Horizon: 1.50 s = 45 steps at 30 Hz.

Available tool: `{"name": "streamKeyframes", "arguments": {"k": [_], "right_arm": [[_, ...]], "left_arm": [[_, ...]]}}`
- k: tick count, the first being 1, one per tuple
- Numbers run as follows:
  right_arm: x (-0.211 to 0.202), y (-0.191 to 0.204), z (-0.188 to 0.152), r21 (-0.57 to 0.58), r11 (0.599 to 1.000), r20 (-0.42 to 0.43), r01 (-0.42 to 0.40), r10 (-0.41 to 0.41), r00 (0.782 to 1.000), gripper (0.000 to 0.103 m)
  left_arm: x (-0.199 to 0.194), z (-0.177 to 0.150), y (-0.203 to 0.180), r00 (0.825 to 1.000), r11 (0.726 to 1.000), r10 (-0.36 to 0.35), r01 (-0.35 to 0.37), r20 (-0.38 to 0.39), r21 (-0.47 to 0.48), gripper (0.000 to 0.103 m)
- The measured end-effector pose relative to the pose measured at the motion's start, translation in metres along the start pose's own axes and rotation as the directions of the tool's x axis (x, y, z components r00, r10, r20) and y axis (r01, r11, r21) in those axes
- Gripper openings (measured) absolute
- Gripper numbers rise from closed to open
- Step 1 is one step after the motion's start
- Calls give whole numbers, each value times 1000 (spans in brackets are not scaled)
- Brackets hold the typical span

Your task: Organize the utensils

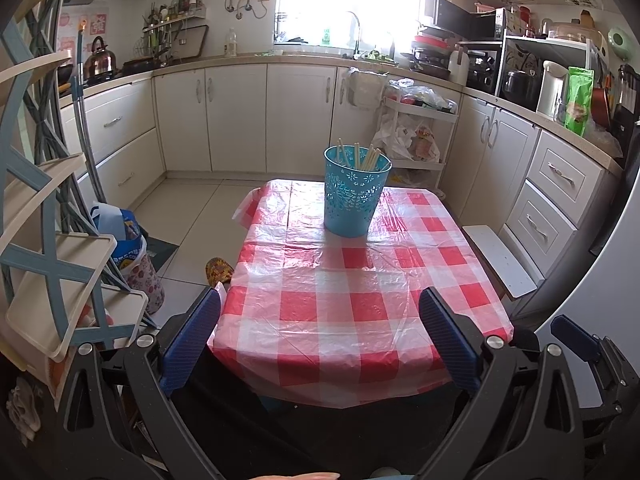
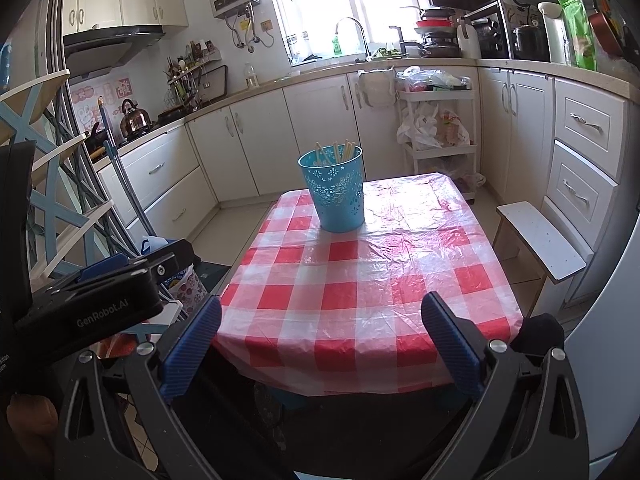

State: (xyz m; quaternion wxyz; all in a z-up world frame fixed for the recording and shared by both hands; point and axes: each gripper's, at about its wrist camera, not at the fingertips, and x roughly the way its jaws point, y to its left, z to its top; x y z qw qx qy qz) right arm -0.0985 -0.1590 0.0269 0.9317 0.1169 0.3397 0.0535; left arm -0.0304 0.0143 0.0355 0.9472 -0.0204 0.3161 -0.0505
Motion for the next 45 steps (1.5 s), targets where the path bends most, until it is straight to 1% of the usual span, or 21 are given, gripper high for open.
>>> {"name": "streamKeyframes", "arguments": {"k": [45], "right_arm": [[1,3,-1,-2,1000,-7,-1,1,1000,96]], "left_arm": [[-1,-3,0,1000,1000,2,-2,2,2,95]]}}
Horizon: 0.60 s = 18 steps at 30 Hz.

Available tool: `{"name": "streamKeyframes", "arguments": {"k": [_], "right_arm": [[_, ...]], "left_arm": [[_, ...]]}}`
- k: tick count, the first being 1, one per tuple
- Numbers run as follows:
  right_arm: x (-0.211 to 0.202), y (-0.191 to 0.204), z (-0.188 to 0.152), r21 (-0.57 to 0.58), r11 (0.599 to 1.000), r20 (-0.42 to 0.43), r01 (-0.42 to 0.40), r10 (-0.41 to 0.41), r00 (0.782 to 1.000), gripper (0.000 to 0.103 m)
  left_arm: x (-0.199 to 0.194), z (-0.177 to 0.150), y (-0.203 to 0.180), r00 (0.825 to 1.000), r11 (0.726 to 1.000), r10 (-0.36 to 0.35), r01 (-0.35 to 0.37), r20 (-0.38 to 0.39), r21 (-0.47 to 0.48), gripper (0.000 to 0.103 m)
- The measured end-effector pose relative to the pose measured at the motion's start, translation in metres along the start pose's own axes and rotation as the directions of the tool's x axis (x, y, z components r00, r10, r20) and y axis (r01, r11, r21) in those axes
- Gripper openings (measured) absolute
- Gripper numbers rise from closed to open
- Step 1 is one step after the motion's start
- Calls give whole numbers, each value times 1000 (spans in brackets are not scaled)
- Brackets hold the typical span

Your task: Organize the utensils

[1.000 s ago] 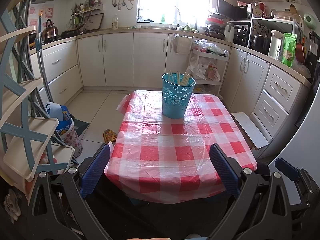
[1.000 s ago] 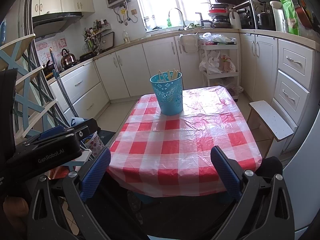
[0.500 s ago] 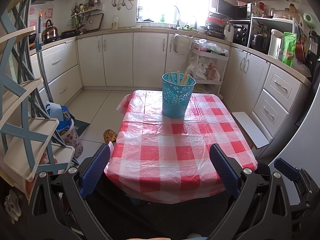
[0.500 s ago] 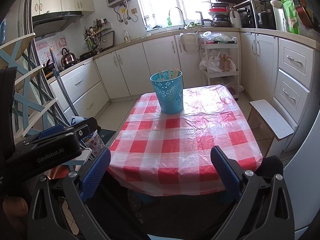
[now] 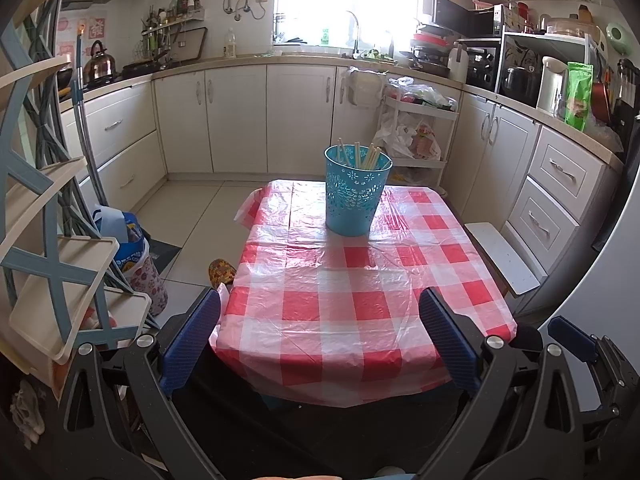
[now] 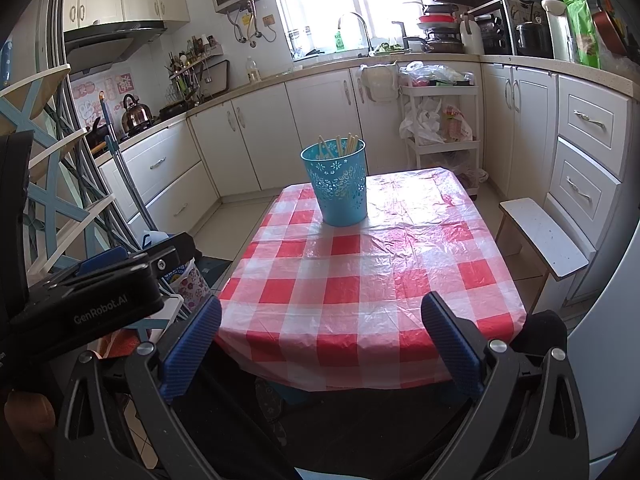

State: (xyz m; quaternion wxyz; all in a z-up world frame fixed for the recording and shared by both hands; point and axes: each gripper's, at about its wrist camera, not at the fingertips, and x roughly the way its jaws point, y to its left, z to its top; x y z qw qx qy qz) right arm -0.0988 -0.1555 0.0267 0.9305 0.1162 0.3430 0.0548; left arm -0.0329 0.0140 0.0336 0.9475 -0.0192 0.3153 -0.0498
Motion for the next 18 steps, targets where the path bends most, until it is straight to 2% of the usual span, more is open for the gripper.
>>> {"name": "streamKeyframes", "arguments": {"k": [13,17,18], "right_arm": [[0,1,1,0,1000,-3,0,0,1000,96],[0,3,-5,2,1000,-11,-2,2,1000,96],[0,4,-7,2,1000,-11,-1,1,1000,96]], "left_arm": [[0,0,-2,1000,1000,-3,3,-3,-2,95],[7,-4,11,997,996,-73,71,-36,-51,95],[8,-6,12,997,997,-66,64,-37,-48,95]]}}
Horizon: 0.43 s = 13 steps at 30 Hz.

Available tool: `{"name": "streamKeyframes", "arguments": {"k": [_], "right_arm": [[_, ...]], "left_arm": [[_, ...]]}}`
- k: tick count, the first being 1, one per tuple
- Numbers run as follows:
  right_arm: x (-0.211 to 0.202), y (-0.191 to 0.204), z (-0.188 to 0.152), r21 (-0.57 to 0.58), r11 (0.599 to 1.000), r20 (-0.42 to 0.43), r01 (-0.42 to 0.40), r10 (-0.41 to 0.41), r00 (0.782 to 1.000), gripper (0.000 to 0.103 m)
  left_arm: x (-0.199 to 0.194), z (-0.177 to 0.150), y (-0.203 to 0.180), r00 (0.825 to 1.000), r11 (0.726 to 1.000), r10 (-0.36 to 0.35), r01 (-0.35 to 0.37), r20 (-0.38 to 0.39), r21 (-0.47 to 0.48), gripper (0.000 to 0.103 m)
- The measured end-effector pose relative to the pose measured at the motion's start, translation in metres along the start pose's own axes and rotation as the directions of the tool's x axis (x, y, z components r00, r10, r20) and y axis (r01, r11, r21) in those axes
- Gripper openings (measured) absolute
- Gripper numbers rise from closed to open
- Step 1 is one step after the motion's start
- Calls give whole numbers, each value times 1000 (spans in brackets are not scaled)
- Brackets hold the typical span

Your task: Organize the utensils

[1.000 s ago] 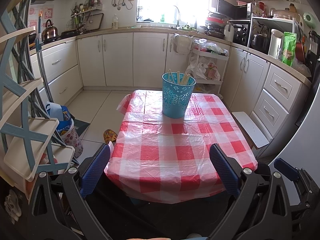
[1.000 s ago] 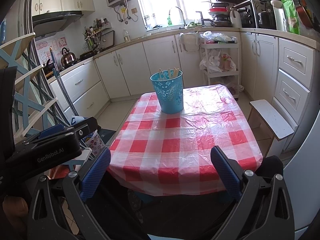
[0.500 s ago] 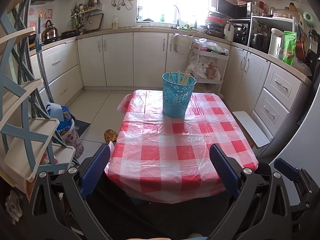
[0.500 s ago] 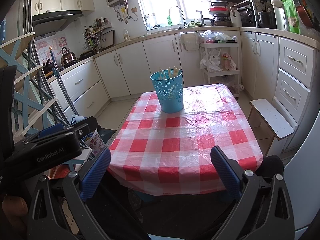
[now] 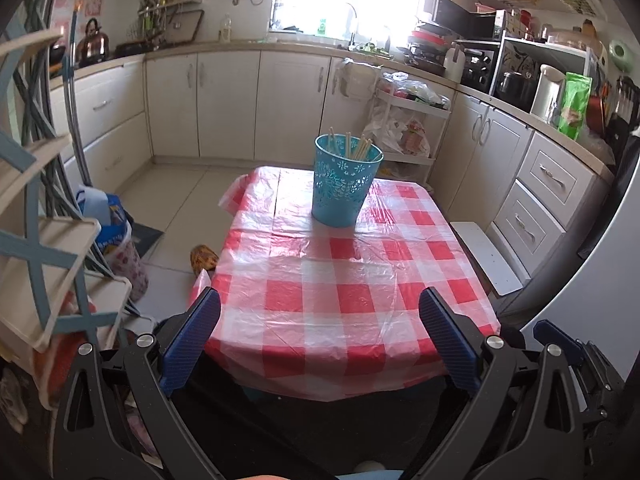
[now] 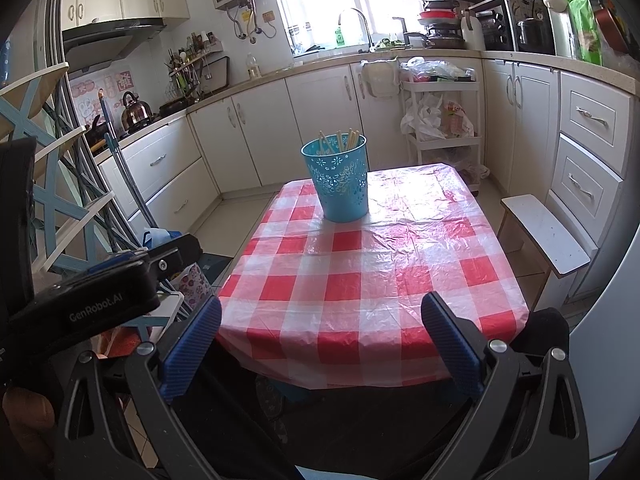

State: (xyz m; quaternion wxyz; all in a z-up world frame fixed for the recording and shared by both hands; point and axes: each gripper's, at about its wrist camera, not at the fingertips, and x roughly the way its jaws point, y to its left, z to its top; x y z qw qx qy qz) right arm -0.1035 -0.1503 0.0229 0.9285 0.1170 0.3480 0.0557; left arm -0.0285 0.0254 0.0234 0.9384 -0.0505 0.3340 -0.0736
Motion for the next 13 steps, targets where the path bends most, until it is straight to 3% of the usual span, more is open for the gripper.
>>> {"name": "streamKeyframes", "arguments": {"k": [6,13], "right_arm": [[-2,2,-4,-8,1000,11,12,-12,1000,96],[-5,3,-1,-10,1000,6,13,-12,1000,96]], "left_arm": [[-8,3,-1,995,995,84,-86,61,40,95],[-4,6,5,996,996,86,-87,28,33,95]]}}
